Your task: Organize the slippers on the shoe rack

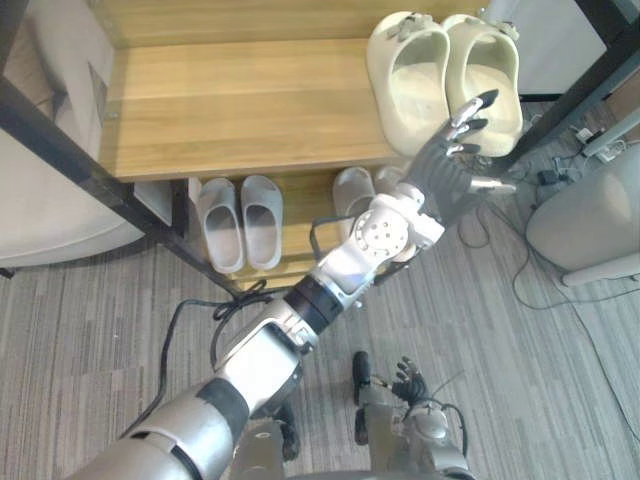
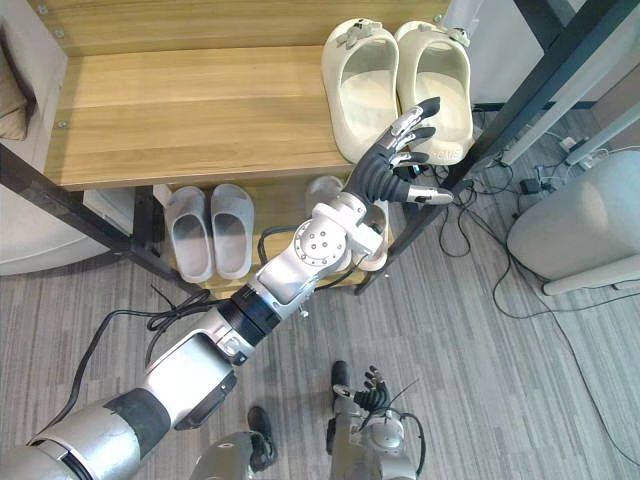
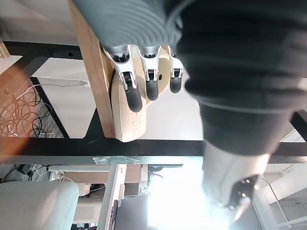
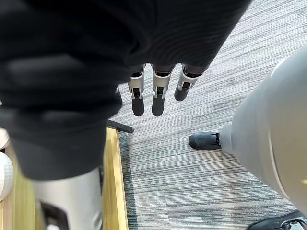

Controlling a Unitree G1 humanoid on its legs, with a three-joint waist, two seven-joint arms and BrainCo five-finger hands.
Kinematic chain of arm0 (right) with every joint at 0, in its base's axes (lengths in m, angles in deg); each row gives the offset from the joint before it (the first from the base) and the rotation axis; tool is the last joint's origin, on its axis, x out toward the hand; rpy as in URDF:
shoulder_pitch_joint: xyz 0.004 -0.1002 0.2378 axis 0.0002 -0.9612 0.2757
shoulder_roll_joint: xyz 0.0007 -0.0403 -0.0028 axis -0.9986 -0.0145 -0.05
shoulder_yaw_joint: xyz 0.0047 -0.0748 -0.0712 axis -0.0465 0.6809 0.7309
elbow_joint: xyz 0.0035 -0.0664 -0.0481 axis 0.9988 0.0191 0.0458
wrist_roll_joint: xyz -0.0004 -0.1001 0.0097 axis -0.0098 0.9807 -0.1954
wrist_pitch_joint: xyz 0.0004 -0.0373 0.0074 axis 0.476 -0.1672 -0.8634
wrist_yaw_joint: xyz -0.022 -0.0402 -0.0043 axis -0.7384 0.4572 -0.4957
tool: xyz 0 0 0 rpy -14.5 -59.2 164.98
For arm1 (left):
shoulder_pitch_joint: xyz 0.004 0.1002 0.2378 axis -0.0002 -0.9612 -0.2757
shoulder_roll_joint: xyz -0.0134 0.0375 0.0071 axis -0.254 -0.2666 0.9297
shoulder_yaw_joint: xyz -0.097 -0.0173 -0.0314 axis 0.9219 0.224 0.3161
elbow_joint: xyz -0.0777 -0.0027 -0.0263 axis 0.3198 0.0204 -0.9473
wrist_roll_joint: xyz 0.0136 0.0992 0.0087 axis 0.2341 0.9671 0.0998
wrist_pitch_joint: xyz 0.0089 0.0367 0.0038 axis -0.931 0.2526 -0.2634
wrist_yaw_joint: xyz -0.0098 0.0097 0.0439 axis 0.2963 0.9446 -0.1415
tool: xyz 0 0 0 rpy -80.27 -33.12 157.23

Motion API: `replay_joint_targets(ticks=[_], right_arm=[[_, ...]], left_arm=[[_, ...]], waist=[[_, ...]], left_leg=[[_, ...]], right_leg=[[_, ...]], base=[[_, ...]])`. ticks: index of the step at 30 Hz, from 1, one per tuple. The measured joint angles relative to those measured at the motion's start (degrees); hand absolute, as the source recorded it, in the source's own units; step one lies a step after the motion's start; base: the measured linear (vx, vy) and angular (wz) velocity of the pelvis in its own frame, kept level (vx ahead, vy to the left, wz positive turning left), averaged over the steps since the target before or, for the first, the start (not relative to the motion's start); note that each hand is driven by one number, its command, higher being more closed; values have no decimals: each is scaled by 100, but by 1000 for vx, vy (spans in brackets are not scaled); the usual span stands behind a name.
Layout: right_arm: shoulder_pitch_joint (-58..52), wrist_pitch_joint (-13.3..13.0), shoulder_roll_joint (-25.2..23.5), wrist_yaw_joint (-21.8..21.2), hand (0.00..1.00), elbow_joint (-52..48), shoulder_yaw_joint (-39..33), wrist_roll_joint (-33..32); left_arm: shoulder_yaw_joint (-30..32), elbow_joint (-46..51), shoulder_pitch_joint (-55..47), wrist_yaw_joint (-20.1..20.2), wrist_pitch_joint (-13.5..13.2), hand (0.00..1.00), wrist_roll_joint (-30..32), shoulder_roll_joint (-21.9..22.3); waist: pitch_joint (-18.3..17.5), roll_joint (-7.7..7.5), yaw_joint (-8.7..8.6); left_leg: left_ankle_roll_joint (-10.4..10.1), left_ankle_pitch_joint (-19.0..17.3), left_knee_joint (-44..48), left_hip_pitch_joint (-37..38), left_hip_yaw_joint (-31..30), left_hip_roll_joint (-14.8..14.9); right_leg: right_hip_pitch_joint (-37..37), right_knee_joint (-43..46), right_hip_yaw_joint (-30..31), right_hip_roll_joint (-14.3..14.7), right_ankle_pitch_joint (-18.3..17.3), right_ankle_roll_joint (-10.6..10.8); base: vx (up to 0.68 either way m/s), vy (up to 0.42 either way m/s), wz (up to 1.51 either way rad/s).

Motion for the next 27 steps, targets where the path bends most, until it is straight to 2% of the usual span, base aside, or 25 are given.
replay_joint_targets(ticks=[9, 19, 27], right_arm=[[-2, -3, 0, 0, 0, 9, -1, 1], [44, 1, -85, -6, 0, 8, 26, -9], [23, 20, -131, -5, 0, 41, 53, -113]], left_arm=[[47, 22, 9, -11, 4, 0, 47, 3], [-458, 1249, -418, -90, -117, 0, -311, -37], [-614, 2451, -1442, 267, -233, 0, -1092, -60]], waist=[[25, -5, -2], [124, -6, 65], [118, 0, 236]], left_leg=[[2, -3, 28, -9, 16, 4], [4, 0, 42, 120, -137, 0], [-22, 134, -172, 396, -414, -57]], right_leg=[[-29, 35, 22, 0, -1, -1], [197, 41, -134, -18, -46, 7], [516, 107, -434, -76, -203, 10]], base=[[-4, 4, -1], [3, 23, 8], [7, 2, 19]])
